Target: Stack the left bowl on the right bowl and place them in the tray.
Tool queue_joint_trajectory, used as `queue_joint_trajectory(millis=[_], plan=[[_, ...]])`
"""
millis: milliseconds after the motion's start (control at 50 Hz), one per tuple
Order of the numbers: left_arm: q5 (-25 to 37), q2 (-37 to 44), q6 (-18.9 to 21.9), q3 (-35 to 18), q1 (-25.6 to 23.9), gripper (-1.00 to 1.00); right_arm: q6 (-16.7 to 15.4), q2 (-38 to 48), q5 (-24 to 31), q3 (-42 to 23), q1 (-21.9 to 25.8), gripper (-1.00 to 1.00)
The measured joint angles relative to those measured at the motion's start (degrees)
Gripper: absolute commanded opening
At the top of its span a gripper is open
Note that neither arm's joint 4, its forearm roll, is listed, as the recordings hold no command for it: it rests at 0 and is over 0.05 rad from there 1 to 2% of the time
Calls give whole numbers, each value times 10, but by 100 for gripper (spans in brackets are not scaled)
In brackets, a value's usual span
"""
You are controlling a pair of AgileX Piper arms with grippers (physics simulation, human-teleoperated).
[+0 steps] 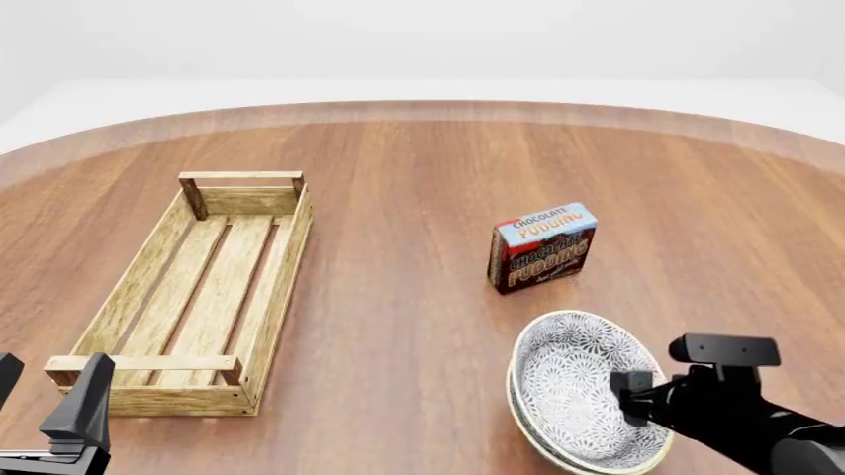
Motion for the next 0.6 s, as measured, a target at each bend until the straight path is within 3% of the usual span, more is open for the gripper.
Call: queue_joint_trajectory(millis=[600], plan=[[0, 0, 0, 0, 0, 100, 18, 63, -87, 35, 8, 100]])
